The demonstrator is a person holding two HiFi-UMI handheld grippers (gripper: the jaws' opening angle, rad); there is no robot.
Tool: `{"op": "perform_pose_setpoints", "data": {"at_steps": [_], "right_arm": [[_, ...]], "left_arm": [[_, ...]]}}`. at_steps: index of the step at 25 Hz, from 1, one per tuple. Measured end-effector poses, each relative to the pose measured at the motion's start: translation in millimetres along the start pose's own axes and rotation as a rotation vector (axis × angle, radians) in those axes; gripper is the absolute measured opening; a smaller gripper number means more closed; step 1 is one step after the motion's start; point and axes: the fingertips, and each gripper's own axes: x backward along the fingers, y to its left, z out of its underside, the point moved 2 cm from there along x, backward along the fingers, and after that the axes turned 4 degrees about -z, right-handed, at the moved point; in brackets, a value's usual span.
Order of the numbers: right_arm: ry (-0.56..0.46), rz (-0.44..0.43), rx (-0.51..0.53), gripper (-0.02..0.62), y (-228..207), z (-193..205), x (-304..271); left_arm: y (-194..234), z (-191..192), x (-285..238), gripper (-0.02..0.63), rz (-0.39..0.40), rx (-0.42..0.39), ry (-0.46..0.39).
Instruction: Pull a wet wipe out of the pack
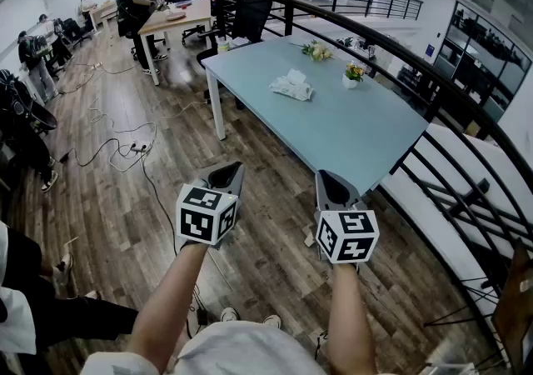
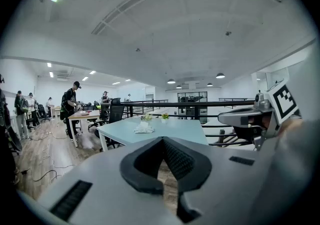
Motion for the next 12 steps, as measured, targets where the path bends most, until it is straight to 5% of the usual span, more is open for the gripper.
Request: {"op": "perform_pose_setpoints", "data": {"at_steps": [12], "right_arm": [[0.011, -0.049, -0.007, 0.005, -24.3, 9.5, 5.7]], "left_arm": [[-25.1, 0.6, -19.7, -0.006, -0.026, 0.009, 0.004]]}}
